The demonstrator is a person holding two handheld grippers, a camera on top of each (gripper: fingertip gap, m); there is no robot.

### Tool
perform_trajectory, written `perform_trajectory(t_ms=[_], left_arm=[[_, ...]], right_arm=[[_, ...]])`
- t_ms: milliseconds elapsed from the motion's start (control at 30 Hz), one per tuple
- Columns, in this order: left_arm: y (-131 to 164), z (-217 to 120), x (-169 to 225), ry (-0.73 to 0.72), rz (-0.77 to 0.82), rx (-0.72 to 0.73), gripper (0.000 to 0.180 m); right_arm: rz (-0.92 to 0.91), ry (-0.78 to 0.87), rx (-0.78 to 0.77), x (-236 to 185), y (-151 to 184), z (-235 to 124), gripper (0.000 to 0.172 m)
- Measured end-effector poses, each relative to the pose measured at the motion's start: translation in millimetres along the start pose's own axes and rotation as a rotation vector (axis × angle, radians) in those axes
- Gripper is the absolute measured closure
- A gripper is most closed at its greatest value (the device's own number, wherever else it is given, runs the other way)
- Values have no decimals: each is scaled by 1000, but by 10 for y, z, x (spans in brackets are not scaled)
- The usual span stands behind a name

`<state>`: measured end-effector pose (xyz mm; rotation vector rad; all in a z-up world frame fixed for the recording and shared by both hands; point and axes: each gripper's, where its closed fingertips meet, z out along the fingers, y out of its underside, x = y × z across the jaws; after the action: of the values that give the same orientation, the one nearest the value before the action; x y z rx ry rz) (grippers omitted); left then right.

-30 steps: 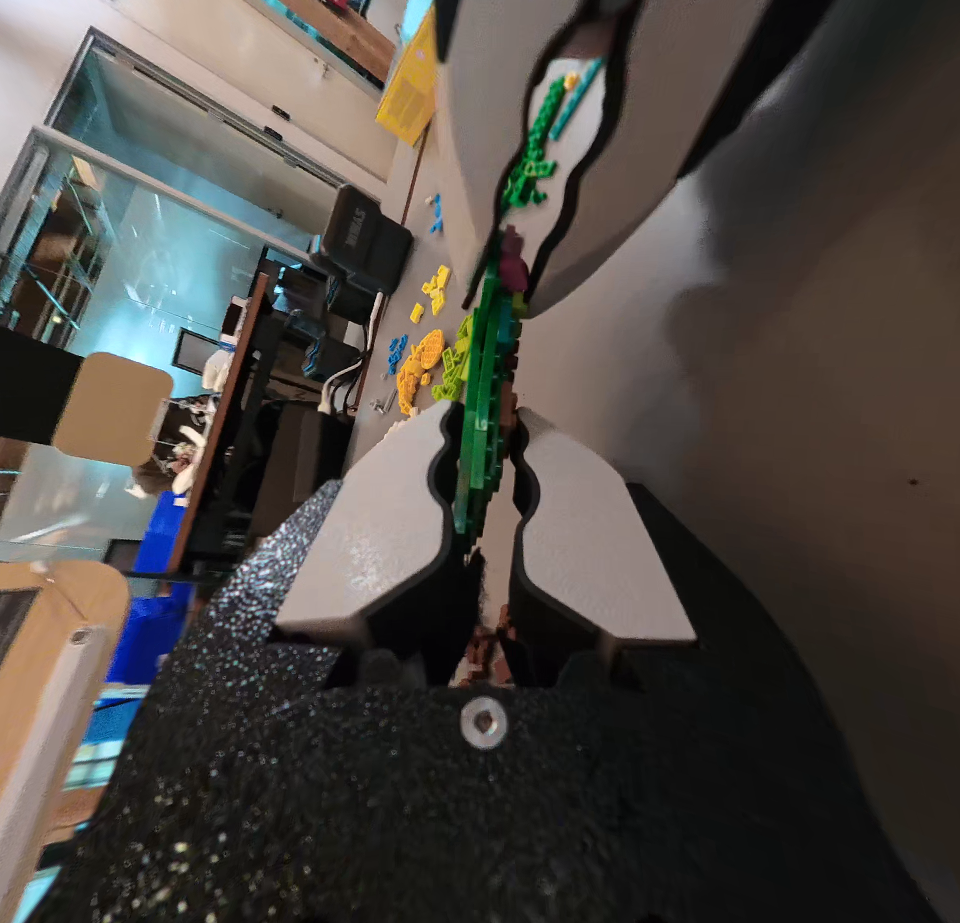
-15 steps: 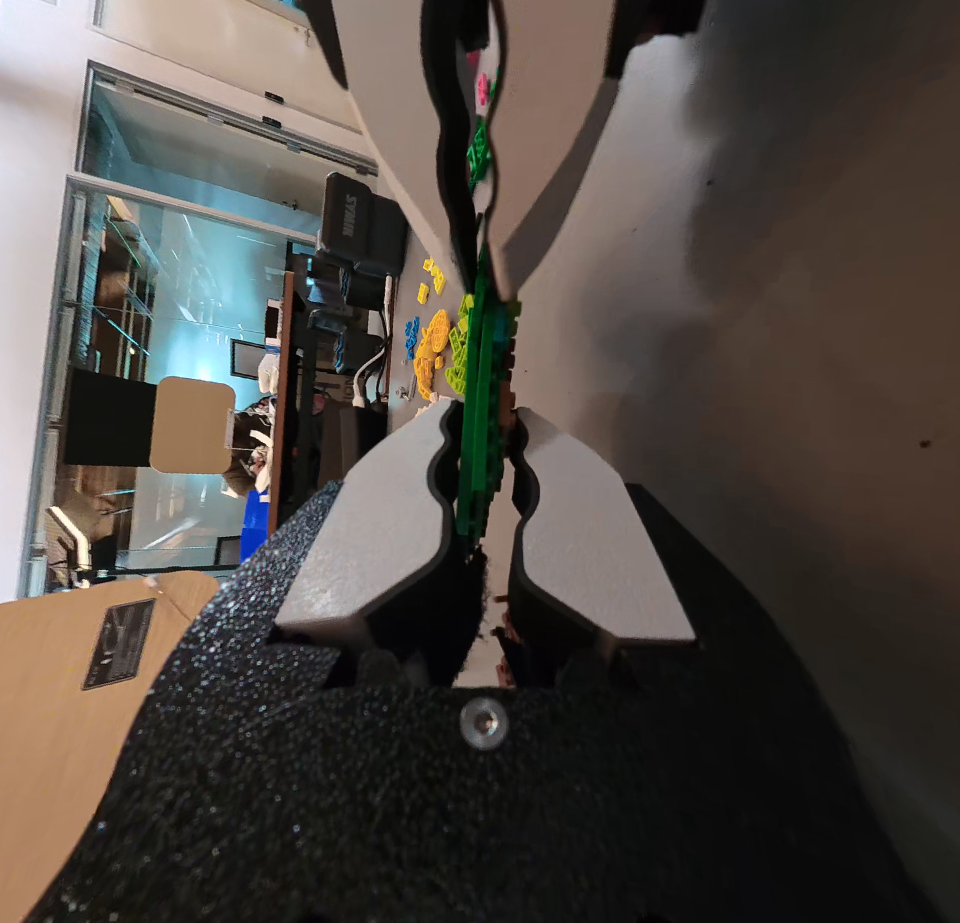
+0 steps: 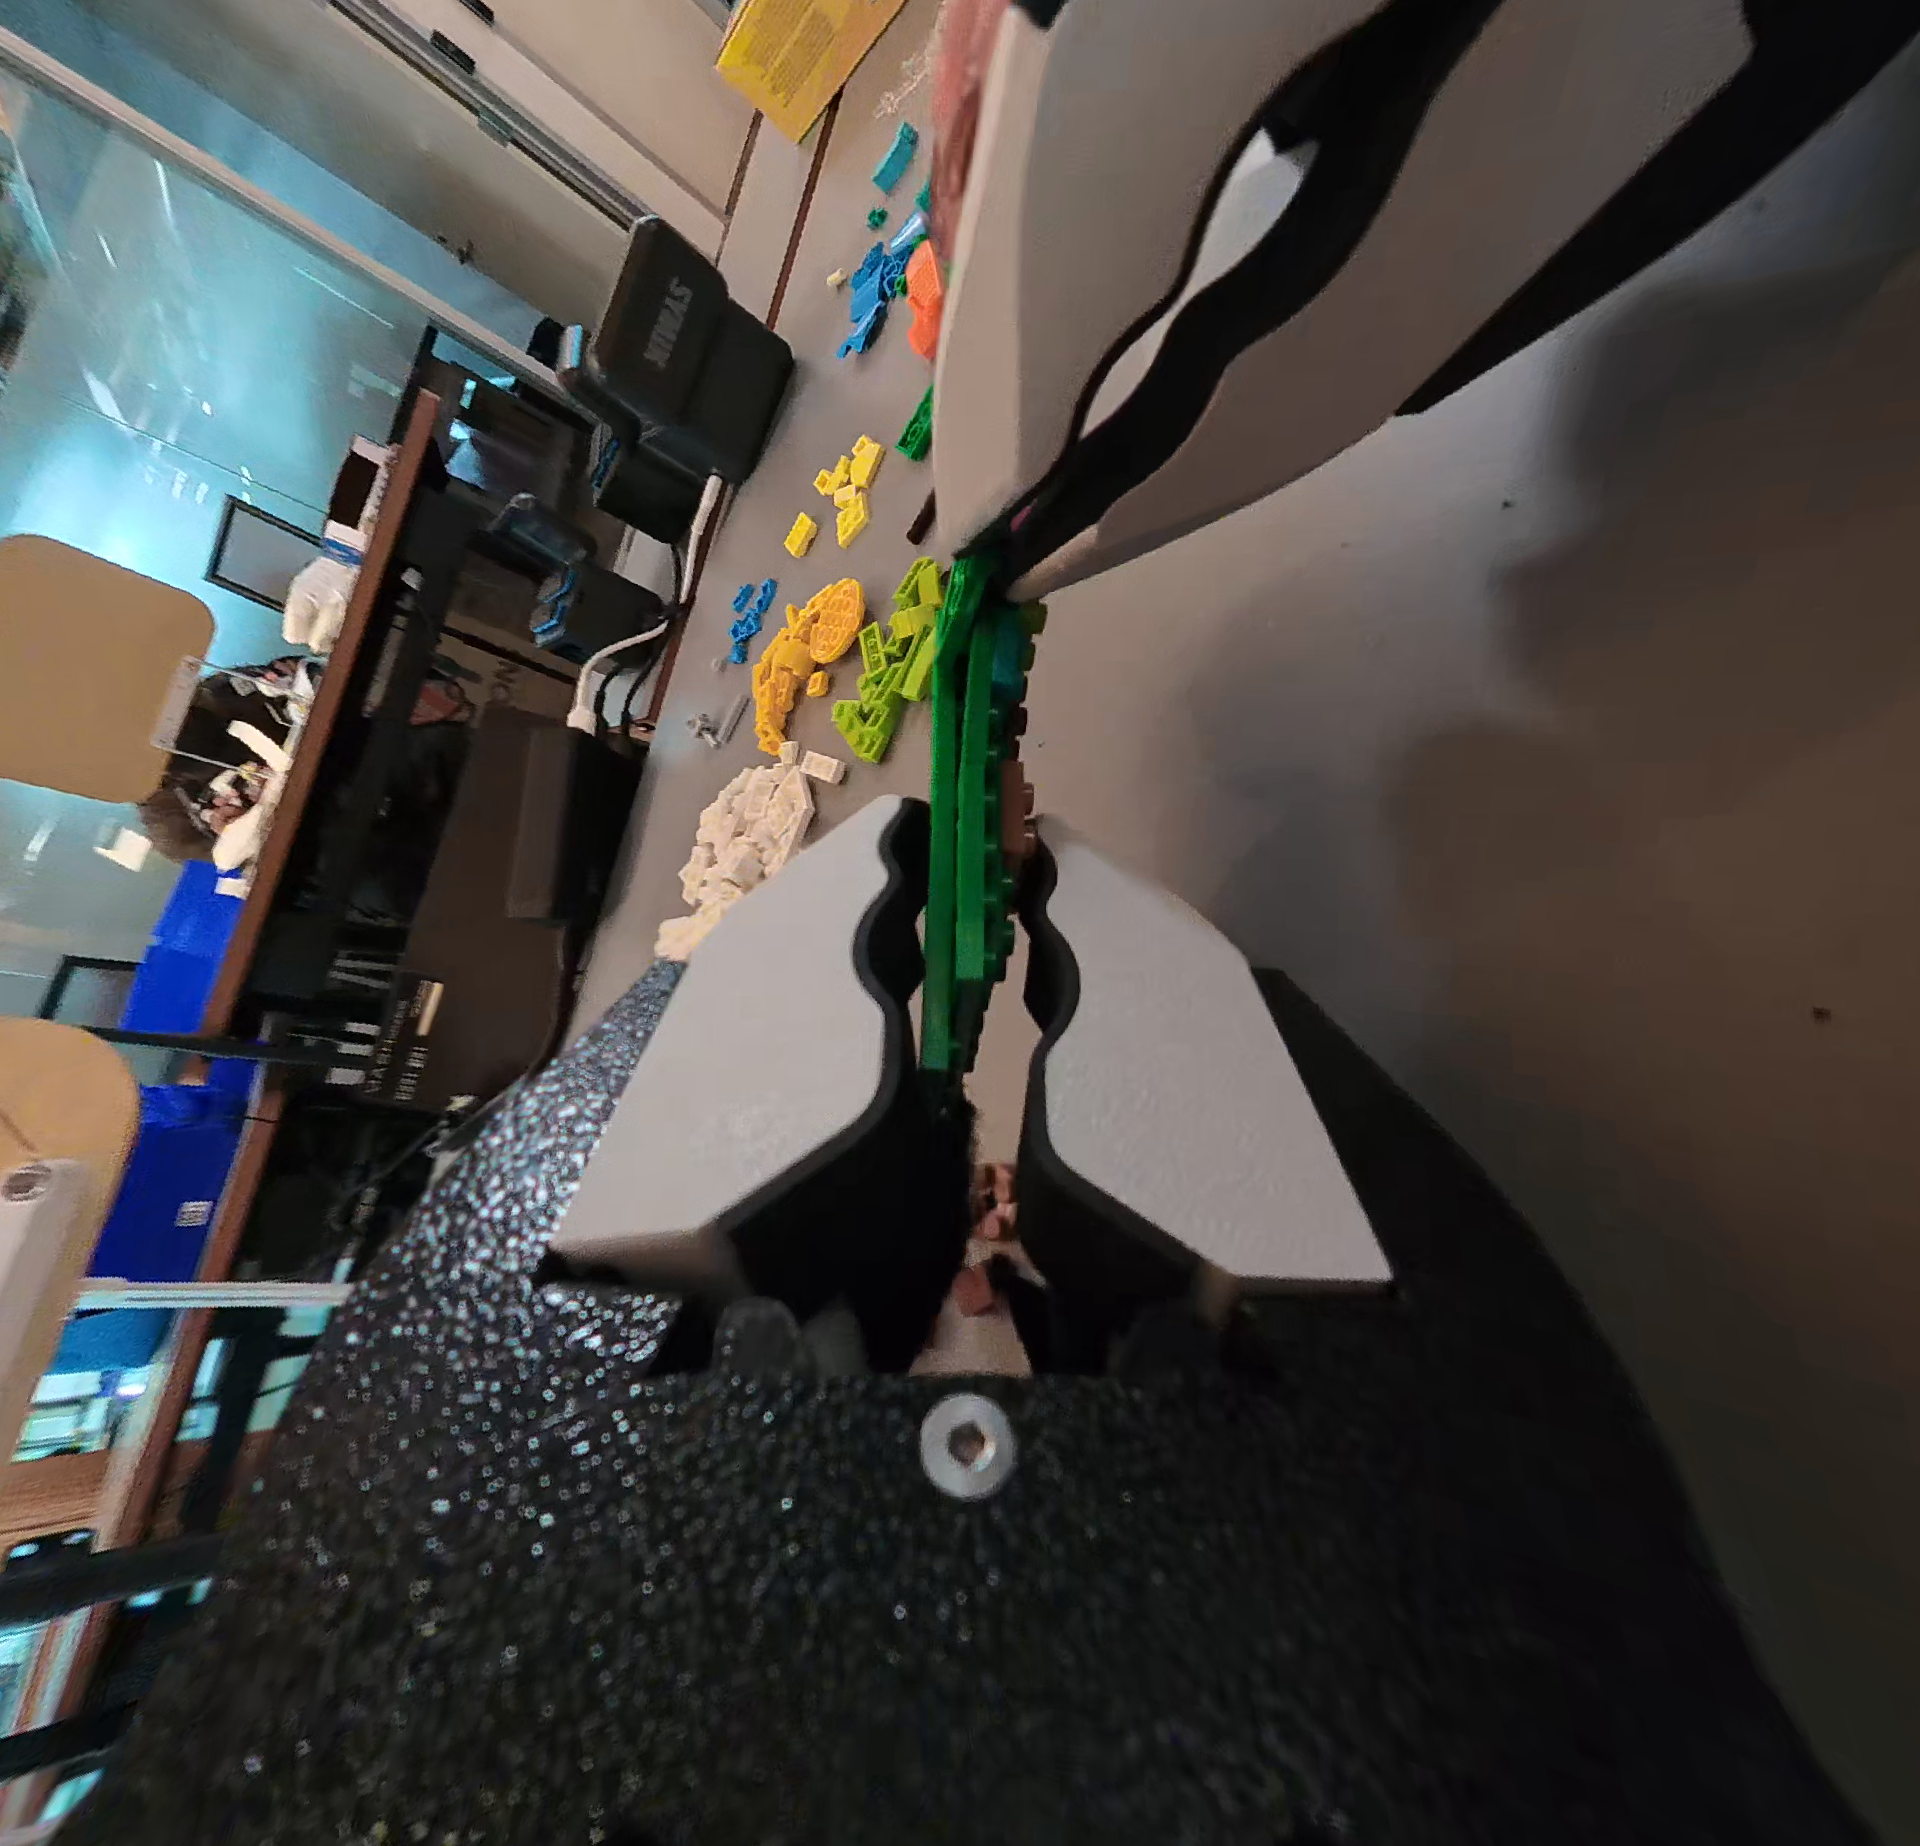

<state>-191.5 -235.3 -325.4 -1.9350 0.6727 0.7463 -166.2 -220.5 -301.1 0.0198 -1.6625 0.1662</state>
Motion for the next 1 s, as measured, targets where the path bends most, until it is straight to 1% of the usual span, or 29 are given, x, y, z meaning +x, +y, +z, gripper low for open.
perform_trajectory(t_ms=[67, 100, 133, 167, 233, 300, 400, 533, 600, 633, 667, 767, 800, 867, 900, 933, 967, 1000], left_arm=[[-2, -1, 7, 22, -48, 8, 164], [8, 5, 19, 29, -47, 5, 164], [20, 13, 29, 21, -16, -4, 160], [31, 22, 37, 3, 38, -18, 164], [27, 22, 23, -53, 164, -39, 163], [15, 14, 9, -82, 219, -42, 163], [24, 15, 7, -115, 329, -53, 164], [9, 6, 21, -190, 600, -78, 164], [4, 5, 24, -205, 647, -85, 164], [13, 8, 18, -198, 606, -86, 164], [25, 9, 6, -177, 524, -80, 164], [24, -9, -30, -75, 186, -6, 164], [18, -13, -34, -53, 118, 8, 164], [10, -10, -1, -10, 32, 15, 164], [-32, -9, 46, 39, -65, 45, 164], [-65, -9, 80, 87, -153, 67, 164], [-68, -10, 72, 98, -191, 75, 164], [-47, -10, 42, 83, -190, 71, 164]], right_arm=[[-20, 20, 1, 17, -2, 2, 168], [1, 7, 4, 6, 0, 6, 168], [46, -20, 8, -19, 6, 9, 168], [120, -59, 13, -50, 16, 11, 168], [278, -129, 32, -87, 24, 6, 168], [356, -160, 49, -97, 24, -3, 167], [396, -206, 39, -152, 38, 1, 165], [436, -294, 31, -284, 22, -3, 162], [455, -324, 28, -321, 19, -4, 164], [434, -310, 25, -304, 24, -1, 165], [383, -268, 26, -261, 28, 5, 167], [185, -106, 15, -87, 3, 11, 169], [139, -70, 9, -50, -3, 10, 169], [69, 6, 1, 26, 5, 4, 169], [28, 46, -7, 79, 22, -2, 169], [16, 74, -13, 125, 39, -8, 169], [33, 77, -20, 143, 60, -10, 169], [61, 67, -26, 145, 84, -8, 170]])
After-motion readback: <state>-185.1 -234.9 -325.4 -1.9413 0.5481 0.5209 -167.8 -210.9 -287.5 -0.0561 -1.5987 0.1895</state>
